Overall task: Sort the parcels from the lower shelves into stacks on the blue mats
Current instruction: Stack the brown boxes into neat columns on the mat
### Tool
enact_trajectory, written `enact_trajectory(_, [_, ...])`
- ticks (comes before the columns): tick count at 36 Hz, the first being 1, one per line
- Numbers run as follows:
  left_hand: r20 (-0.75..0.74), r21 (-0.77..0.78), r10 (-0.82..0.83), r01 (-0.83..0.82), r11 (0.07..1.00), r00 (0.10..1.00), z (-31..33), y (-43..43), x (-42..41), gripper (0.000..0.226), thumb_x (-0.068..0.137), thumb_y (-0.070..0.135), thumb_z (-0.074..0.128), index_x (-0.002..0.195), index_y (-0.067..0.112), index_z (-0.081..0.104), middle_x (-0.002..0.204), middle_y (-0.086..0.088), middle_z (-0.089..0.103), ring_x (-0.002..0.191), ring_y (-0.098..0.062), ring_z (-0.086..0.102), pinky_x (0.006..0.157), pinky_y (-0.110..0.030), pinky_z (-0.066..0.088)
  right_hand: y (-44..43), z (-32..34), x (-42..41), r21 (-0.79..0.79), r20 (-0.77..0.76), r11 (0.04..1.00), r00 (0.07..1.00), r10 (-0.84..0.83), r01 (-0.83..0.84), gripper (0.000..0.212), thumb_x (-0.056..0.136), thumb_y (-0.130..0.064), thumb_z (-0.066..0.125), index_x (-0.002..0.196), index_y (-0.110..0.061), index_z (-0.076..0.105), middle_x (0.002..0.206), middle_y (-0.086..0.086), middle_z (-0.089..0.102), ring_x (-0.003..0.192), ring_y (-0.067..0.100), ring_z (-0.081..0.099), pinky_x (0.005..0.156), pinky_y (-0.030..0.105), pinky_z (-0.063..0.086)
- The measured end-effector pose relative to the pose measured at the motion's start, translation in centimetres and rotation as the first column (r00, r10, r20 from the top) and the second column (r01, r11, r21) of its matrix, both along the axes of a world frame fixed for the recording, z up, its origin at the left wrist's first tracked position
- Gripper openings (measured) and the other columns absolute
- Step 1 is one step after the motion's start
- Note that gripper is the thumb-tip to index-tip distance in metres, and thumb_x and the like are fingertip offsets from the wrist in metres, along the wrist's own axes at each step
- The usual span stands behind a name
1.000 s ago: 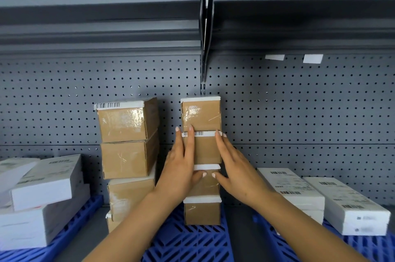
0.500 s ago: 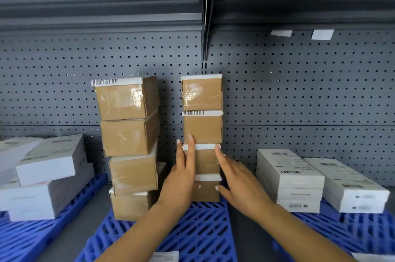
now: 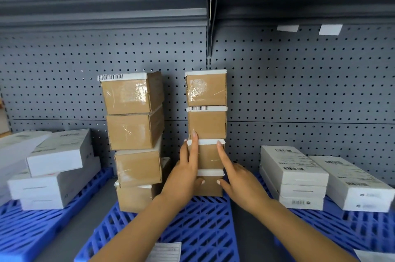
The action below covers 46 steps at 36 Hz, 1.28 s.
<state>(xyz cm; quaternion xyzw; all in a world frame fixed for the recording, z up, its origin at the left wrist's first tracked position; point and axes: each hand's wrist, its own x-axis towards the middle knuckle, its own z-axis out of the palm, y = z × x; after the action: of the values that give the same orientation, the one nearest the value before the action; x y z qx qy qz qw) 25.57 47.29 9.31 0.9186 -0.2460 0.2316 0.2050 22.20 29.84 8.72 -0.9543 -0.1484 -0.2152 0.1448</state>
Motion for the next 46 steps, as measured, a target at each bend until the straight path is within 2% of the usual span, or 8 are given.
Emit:
enact_trajectory(3, [0.009,-0.007,-0.009,0.009,1.0,1.0,0.0,-0.1,-0.1,0.126,0.087,0.023,0.069,0.127,0.038,-0.049,0.159,-0.013,0.0,0.089,-0.017,0.062,0.077,-0.025,0.052,0.1,-0.1,-0.1,-0.006,0.003,1.0,1.0,-0.017,0.017,0.104,0.096,-0.032,0.053,0.13,-0.044,-0.045,0.087,-0.004,0.044,0.074,0.012,0.047,0.063,0.025,0.042])
enact_trajectory(6, [0.041,-0.02,-0.012,0.013,1.0,0.999,0.0,-0.1,-0.7,0.127,0.085,0.024,0.071,0.131,0.035,-0.047,0.159,-0.014,-0.006,0.123,-0.027,0.049,0.092,-0.027,0.048,0.1,0.0,-0.4,-0.018,0.024,1.0,1.0,-0.021,0.021,0.103,0.095,-0.035,0.054,0.134,-0.041,-0.041,0.104,0.001,0.055,0.088,0.014,0.053,0.075,0.026,0.047])
enact_trajectory(10, [0.178,0.069,-0.032,0.021,0.997,0.984,0.1,0.2,-3.2,0.117,0.086,0.029,0.07,0.142,0.022,-0.033,0.157,-0.018,-0.018,0.145,-0.032,0.013,0.114,-0.029,0.015,-0.5,0.1,-1.6,-0.015,0.083,1.0,0.997,0.007,-0.005,0.097,0.095,-0.042,0.051,0.137,-0.042,-0.036,0.146,-0.002,0.035,0.128,0.017,0.039,0.102,0.029,0.039])
enact_trajectory(15, [0.316,0.13,-0.04,-0.002,0.991,0.948,0.3,1.1,-5.7,0.11,0.075,0.03,0.079,0.153,0.009,0.004,0.157,-0.025,0.01,0.141,-0.038,0.026,0.113,-0.042,0.027,-1.3,0.0,-4.1,-0.082,0.178,0.996,0.983,0.051,-0.036,0.087,0.095,-0.046,0.048,0.144,-0.038,-0.022,0.158,0.0,0.015,0.143,0.018,0.016,0.114,0.03,0.02])
enact_trajectory(19, [0.332,0.171,-0.025,-0.035,0.985,0.943,0.7,2.0,-6.9,0.098,0.076,0.033,0.078,0.15,0.004,0.021,0.151,-0.022,0.028,0.139,-0.036,0.029,0.11,-0.051,0.034,-1.3,0.5,-6.4,-0.075,0.187,0.994,0.978,0.093,-0.08,0.079,0.093,-0.044,0.052,0.15,-0.034,-0.002,0.158,-0.001,0.014,0.143,0.018,0.014,0.114,0.03,0.014])
enact_trajectory(24, [0.349,0.151,0.021,-0.078,0.985,0.937,0.4,3.3,-9.1,0.079,0.081,0.038,0.069,0.145,0.006,0.036,0.145,-0.018,0.04,0.135,-0.036,0.036,0.11,-0.042,0.028,-1.3,0.8,-8.6,-0.088,0.188,0.986,0.97,0.155,-0.14,0.079,0.092,-0.047,0.053,0.149,-0.037,-0.001,0.157,-0.006,0.018,0.142,0.013,0.016,0.112,0.026,0.013])
enact_trajectory(28, [0.354,0.15,0.08,-0.141,0.979,0.932,-0.2,4.9,-10.2,0.069,0.082,0.037,0.07,0.141,0.01,0.045,0.141,-0.012,0.047,0.132,-0.032,0.041,0.107,-0.05,0.037,-1.2,0.8,-9.5,-0.098,0.16,0.979,0.968,0.194,-0.18,0.077,0.093,-0.045,0.054,0.151,-0.034,0.005,0.156,-0.006,0.022,0.142,0.013,0.018,0.111,0.026,0.012])
enact_trajectory(46, [0.29,0.054,0.221,-0.247,0.967,0.931,-2.1,14.9,-9.3,0.071,0.078,0.034,0.072,0.139,0.013,0.043,0.137,-0.013,0.05,0.121,-0.033,0.049,0.098,-0.048,0.044,5.1,0.8,-7.0,-0.05,0.093,0.963,0.958,0.27,-0.266,0.076,0.094,-0.045,0.053,0.151,-0.038,0.003,0.151,-0.009,0.029,0.137,0.011,0.025,0.11,0.032,0.029])
